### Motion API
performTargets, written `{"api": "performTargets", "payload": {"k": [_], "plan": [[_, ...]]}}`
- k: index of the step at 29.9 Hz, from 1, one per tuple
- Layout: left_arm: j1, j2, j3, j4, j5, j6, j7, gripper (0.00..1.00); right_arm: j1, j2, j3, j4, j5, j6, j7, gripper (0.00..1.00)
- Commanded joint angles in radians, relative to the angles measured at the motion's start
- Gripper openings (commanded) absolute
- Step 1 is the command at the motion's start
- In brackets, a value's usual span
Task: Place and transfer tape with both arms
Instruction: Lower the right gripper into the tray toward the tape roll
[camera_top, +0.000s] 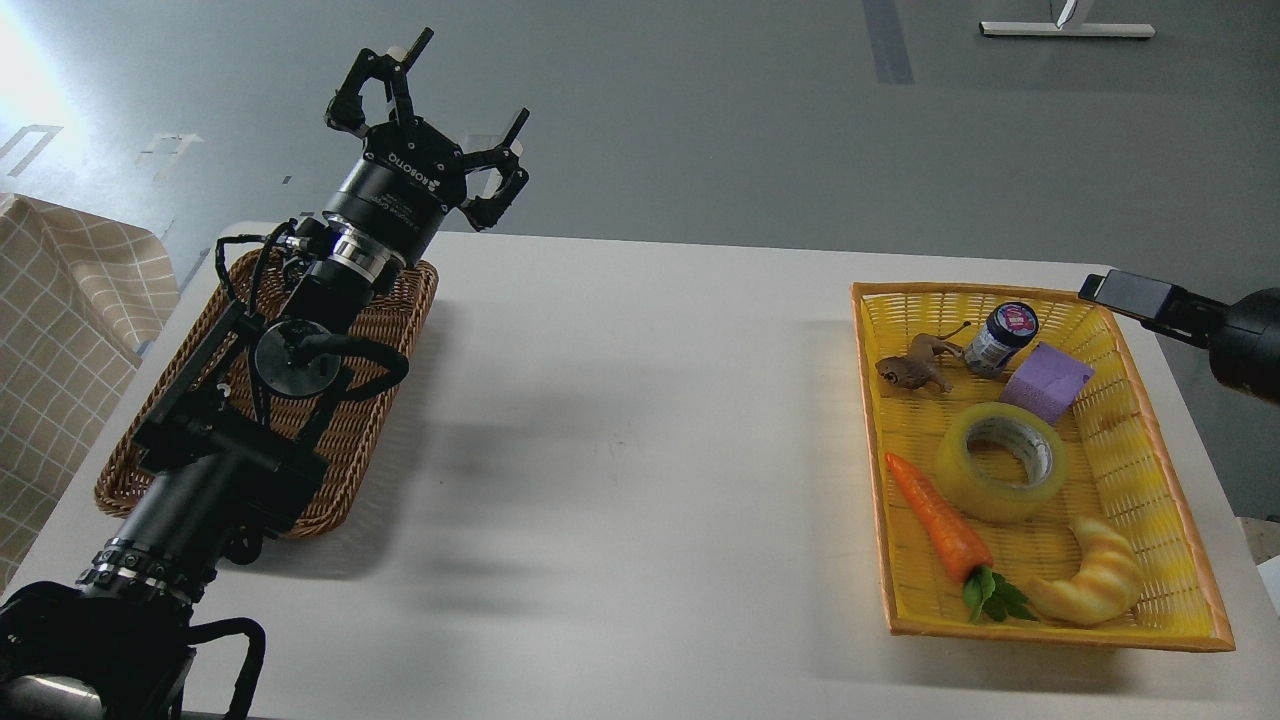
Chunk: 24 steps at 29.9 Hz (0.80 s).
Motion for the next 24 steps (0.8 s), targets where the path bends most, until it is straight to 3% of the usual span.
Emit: {"api": "performTargets", "payload": {"k": [1,24], "plan": [[0.0,0.001,0.0,0.001,0.0,0.0,0.0,0.98,0.002,-0.004,-0.057,0.006,-0.035,0.0,0.001,0.98],[0.002,0.001,-0.003,0.001,-0.002,0.0,0.0,0.98,-0.072,-0.013,-0.166,0.014,-0.145,0.0,0.0,0.94]]}}
